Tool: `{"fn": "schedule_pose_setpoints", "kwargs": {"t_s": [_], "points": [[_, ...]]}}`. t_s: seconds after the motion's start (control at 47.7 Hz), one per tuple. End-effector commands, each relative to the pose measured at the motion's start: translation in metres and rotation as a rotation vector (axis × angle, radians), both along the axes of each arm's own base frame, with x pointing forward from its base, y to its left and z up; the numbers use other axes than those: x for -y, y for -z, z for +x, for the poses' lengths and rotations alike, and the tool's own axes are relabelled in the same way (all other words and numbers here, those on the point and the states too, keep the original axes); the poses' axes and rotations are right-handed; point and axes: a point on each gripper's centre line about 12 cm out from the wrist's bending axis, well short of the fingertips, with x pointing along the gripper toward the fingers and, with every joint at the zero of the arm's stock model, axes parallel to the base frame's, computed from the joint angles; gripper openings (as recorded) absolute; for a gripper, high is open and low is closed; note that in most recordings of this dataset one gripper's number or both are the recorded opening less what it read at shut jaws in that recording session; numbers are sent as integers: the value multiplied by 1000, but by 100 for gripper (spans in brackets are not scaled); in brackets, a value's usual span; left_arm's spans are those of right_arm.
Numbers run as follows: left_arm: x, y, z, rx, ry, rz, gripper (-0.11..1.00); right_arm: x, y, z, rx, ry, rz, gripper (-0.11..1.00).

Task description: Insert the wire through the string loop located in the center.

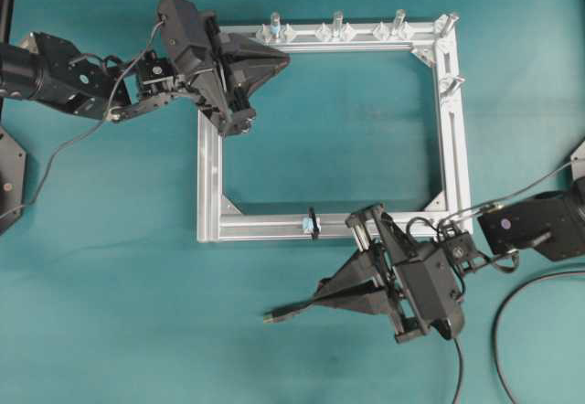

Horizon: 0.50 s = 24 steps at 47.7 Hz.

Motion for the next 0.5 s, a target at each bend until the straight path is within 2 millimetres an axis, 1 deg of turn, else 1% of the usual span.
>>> {"fn": "schedule_pose_setpoints", "kwargs": {"t_s": [0.0, 0.021, 0.042, 0.105, 0.147, 0.252, 0.356, 0.482], "points": [[7, -23, 6, 20, 58, 50, 15, -1, -13, 5, 43, -2, 12, 19], [7, -24, 5, 12, 58, 49, 15, -1, -13, 6, 43, -2, 12, 19], [7, -25, 5, 2, 59, 47, 12, -1, -14, 6, 43, -2, 11, 17], [8, -27, 3, -36, 65, 45, 1, -2, -14, 7, 42, -2, 10, 5], [9, -28, 1, -59, 69, 44, 0, -2, -14, 8, 36, -1, 8, 0], [13, -33, -1, -84, 82, 45, 0, -3, -15, 9, 32, -2, 4, 0], [22, -41, -1, -72, 105, 49, 0, -4, -15, 10, 30, -5, 2, 0], [30, -44, -1, -76, 127, 49, 0, -3, -14, 10, 13, -2, -2, 0]]}}
